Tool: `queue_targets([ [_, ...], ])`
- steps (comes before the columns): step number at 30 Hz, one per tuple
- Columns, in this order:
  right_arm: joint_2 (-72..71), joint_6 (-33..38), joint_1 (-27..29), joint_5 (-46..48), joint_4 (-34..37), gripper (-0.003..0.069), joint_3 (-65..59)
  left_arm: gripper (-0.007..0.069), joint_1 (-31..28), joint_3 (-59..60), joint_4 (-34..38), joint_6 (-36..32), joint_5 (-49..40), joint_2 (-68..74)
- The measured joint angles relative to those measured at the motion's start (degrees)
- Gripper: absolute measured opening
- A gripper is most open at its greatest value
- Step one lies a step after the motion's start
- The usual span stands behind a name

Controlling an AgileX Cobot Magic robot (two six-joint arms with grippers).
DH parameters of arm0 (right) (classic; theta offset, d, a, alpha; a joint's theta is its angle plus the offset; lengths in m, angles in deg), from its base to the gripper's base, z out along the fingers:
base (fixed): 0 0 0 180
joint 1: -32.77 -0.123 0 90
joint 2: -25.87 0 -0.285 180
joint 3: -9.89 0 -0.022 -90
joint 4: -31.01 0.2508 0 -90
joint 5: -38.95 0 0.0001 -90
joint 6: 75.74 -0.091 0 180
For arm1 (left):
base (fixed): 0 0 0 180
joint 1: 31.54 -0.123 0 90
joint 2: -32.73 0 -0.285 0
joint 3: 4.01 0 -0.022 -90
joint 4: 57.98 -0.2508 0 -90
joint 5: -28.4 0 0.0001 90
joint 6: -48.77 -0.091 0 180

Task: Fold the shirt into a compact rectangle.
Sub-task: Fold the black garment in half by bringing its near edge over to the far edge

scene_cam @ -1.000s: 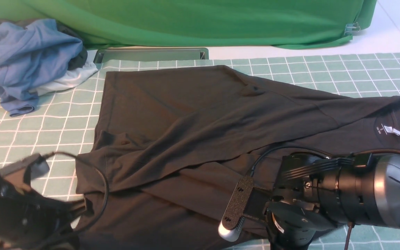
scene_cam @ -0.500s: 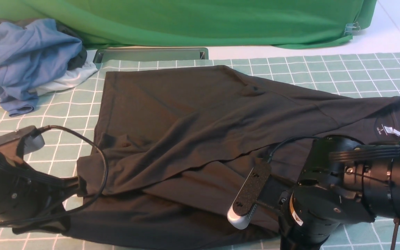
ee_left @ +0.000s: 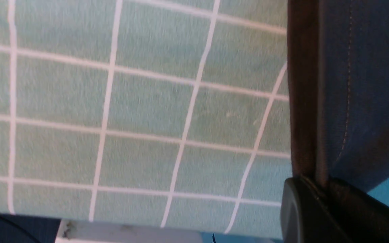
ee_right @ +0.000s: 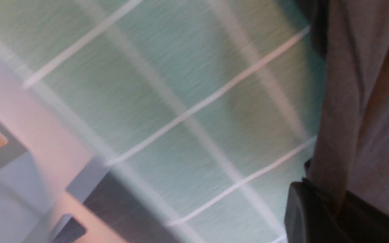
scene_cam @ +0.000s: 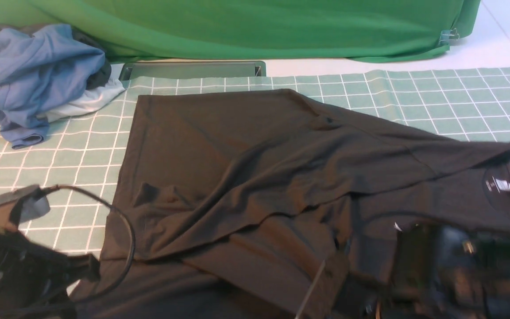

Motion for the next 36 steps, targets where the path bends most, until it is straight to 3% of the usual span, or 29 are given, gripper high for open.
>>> queue_targets([
  [10, -2.52, -2.65, -0.54, 1.47, -0.70, 0.0049, -0.88, 0.0019, 0.00, 0.96, -3.19, 4.95, -2.14, -6.14],
  [17, -2.80, 3.89, 10.82, 2.12, -0.86, 0.0049, 4.30, 0.0019, 0.00, -0.89, 0.13, 6.21, 2.34, -2.73],
  [21, -0.96, 10.16, 20.59, 2.06, -0.92, 0.0049, 10.71, 0.0019, 0.00, -3.78, 1.12, 6.16, 6.65, 5.22],
  [25, 3.42, 13.13, 26.47, 1.14, -0.98, 0.0049, 15.16, 0.0019, 0.00, -8.96, 1.31, 6.04, 8.02, 11.94],
  [36, 14.01, 17.99, 34.56, -0.24, -0.93, 0.0049, 30.01, 0.0019, 0.00, -29.60, 1.07, 4.93, 7.42, 27.45],
])
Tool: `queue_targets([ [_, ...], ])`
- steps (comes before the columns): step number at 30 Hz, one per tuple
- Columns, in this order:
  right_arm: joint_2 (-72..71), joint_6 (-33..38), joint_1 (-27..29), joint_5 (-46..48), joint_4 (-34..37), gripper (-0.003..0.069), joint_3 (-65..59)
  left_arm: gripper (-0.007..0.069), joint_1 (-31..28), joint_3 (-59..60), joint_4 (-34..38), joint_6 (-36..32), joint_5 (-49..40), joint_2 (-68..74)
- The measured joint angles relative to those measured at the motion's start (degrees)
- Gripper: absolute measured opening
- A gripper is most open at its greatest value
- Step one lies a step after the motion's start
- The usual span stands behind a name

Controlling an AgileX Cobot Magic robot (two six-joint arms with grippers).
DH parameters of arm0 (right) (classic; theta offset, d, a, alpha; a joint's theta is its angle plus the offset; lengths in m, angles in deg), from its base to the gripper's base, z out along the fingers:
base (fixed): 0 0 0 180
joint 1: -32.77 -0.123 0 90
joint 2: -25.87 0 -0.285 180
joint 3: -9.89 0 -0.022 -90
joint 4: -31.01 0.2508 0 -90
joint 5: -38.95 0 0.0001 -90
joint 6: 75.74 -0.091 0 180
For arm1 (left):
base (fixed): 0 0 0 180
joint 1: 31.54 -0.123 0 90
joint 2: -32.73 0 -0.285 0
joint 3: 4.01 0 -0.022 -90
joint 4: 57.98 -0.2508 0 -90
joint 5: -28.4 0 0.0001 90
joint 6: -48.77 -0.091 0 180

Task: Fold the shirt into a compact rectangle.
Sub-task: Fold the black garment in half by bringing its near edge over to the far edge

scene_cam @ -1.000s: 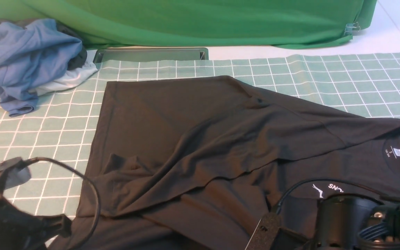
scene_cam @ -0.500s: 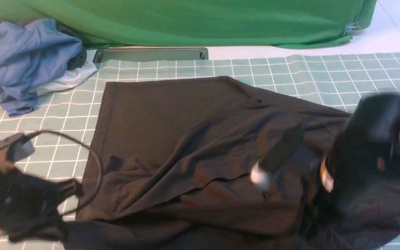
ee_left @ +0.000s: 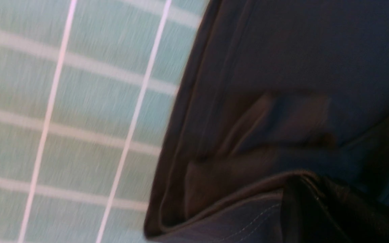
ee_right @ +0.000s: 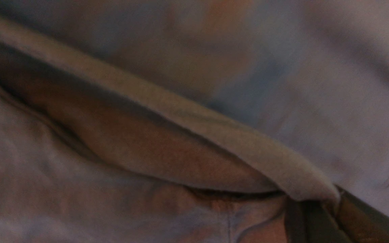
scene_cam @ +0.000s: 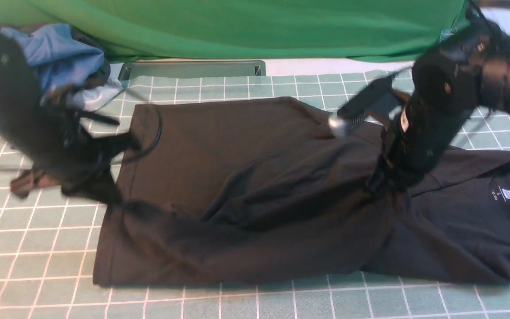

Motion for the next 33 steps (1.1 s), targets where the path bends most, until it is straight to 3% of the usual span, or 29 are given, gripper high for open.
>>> queue_targets([
  [12, 11.91, 2.91, 6.10, -0.96, 0.05, 0.0049, 19.27, 0.0019, -6.28, -20.11, 2.77, 0.80, -2.42, 13.95],
  [17, 18.44, 3.31, 6.67, -2.02, 0.05, 0.0048, 28.15, 0.0019, -9.25, -28.11, 8.16, -3.11, -2.42, 21.26],
  [30, 30.35, 2.39, 6.67, -7.42, 0.01, 0.0048, 39.33, 0.0018, -9.70, -39.89, 8.41, -3.30, 3.20, 33.10],
  [33, 30.99, -0.72, 6.94, -11.10, 0.07, 0.0048, 39.45, 0.0018, -9.70, -42.00, 8.41, -3.30, 5.57, 34.56],
])
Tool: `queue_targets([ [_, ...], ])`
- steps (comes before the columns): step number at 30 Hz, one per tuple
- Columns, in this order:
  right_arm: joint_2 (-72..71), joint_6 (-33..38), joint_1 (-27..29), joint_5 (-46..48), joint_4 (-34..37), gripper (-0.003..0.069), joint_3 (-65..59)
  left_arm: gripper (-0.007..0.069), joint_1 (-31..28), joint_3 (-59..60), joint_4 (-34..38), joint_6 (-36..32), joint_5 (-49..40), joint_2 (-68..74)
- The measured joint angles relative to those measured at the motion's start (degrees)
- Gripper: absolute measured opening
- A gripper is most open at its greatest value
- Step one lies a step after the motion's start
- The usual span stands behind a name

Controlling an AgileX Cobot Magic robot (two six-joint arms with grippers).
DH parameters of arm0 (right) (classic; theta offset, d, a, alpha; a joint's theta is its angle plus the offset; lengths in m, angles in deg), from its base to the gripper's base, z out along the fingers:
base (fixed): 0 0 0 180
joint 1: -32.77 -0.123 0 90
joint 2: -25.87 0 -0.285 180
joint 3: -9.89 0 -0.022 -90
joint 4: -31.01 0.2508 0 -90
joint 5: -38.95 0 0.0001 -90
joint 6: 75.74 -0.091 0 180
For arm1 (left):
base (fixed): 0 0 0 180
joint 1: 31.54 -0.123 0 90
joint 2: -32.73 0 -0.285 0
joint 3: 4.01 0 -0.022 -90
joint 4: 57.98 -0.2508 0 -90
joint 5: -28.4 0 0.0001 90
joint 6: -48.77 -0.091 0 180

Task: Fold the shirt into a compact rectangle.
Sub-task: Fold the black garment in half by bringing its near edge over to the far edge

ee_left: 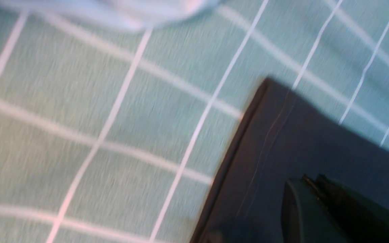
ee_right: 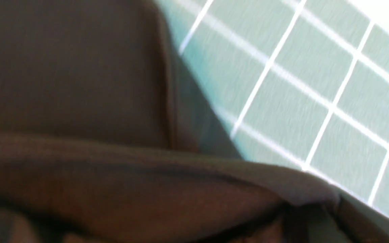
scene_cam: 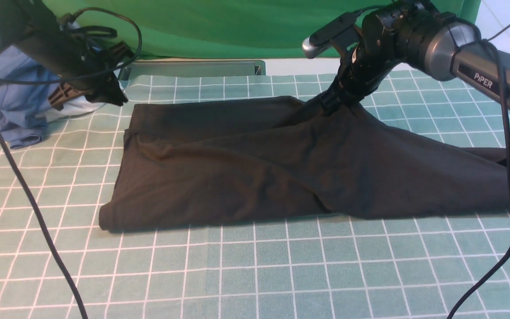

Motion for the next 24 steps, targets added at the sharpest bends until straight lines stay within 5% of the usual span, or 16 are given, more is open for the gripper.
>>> queue_targets([
  [11, 0.13, -3.95, 2.16, -1.65, 0.37, 0.0051, 0.13, 0.0023, 0.04, -1.13, -0.11, -9.32, -10.20, 0.95],
  [15, 0.13, -4.00, 2.16, -1.42, 0.43, 0.0052, 0.13, 0.0081, 1.49, -1.13, -3.73, -11.56, -13.05, 1.02],
  [24, 0.13, -4.07, 2.21, -0.81, 1.64, 0.0065, 0.17, 0.0419, 5.15, -1.15, -8.25, -11.97, -10.98, 3.49],
])
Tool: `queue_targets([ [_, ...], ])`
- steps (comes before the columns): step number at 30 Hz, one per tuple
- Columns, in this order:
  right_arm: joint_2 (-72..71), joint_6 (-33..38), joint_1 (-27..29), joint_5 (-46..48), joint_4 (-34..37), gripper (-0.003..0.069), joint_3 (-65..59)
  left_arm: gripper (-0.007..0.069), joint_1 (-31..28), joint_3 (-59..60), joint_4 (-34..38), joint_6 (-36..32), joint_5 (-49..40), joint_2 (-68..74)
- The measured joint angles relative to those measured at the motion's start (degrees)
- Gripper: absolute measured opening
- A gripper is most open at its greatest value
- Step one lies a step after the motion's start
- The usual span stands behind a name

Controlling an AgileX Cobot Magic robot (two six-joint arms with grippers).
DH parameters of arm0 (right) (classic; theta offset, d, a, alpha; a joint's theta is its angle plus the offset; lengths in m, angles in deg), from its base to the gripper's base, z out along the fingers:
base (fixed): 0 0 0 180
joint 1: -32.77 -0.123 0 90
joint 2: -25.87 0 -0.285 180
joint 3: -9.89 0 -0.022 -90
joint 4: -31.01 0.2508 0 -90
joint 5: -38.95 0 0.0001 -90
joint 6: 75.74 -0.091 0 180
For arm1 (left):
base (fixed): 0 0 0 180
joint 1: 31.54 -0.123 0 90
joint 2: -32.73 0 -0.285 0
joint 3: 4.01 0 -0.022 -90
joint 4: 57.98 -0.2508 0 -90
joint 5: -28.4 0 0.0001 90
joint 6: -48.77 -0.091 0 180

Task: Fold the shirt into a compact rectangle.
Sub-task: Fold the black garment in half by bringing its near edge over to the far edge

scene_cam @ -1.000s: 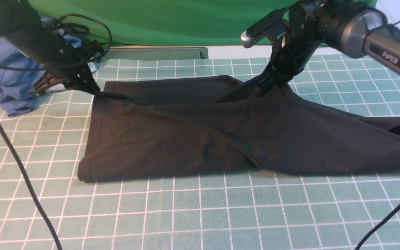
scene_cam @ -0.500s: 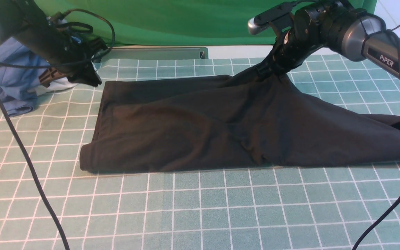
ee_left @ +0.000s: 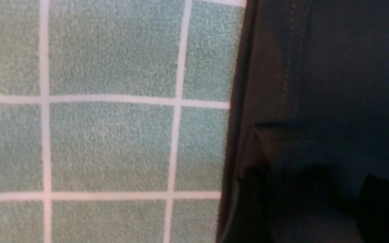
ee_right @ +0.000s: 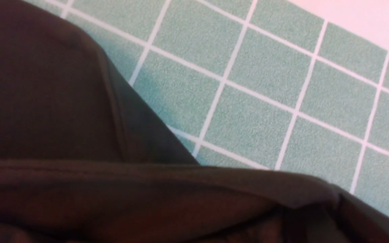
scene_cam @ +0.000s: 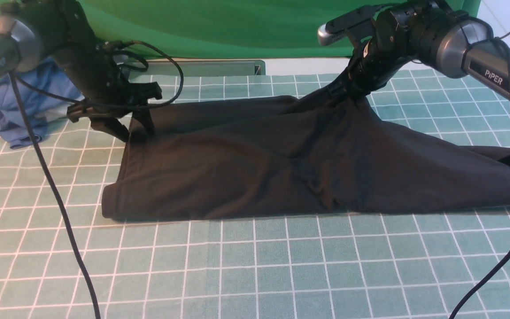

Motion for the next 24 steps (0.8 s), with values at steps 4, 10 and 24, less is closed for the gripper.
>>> queue_targets([
  [4, 0.00, 0.00, 0.07, 0.24, 0.14, 0.0074, 0.00, 0.0453, 0.00, 0.00, -1.58, 0.00, 0.76, 0.49],
  [10, 0.00, 0.00, 0.07, 0.85, 0.25, 0.0083, 0.15, 0.0367, 0.00, -0.24, -0.36, -0.05, 1.57, 1.67],
  [24, 0.00, 0.00, 0.30, 3.32, 0.25, 0.0091, 0.26, 0.0031, -0.11, -4.73, 2.18, -1.04, -0.98, 1.61],
])
